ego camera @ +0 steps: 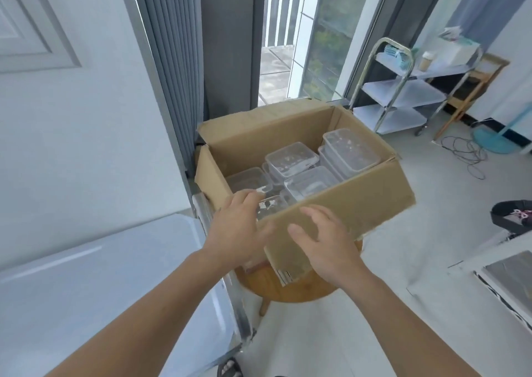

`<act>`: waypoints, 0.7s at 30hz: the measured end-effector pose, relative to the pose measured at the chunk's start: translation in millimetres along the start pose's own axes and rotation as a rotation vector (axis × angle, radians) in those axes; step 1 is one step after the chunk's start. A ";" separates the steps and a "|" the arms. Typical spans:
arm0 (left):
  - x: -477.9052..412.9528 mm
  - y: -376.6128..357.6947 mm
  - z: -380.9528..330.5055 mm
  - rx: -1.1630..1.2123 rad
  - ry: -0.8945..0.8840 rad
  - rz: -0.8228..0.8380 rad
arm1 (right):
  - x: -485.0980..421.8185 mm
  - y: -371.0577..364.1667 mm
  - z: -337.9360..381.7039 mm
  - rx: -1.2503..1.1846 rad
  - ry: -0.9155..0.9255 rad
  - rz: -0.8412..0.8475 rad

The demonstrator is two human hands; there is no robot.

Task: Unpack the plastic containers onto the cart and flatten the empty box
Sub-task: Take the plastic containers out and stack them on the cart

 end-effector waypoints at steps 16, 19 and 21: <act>-147.1 -46.1 -0.8 0.154 0.260 -0.007 | -193.0 37.9 -55.5 0.111 0.124 0.195; -180.6 -64.5 -11.8 0.184 0.366 -0.041 | -242.5 43.7 -76.4 0.149 0.179 0.260; -202.1 -76.8 -18.2 0.194 0.434 -0.065 | -276.3 45.5 -87.6 0.211 0.245 0.315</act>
Point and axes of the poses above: each hand's wrist, its own x-axis away from the middle knuckle, its own y-axis out of the back of the hand, z = x × y, the point moved 2 cm from there along -x, towards the middle knuckle, and after that the axes turned 6 degrees about x, right-handed, at the moved point
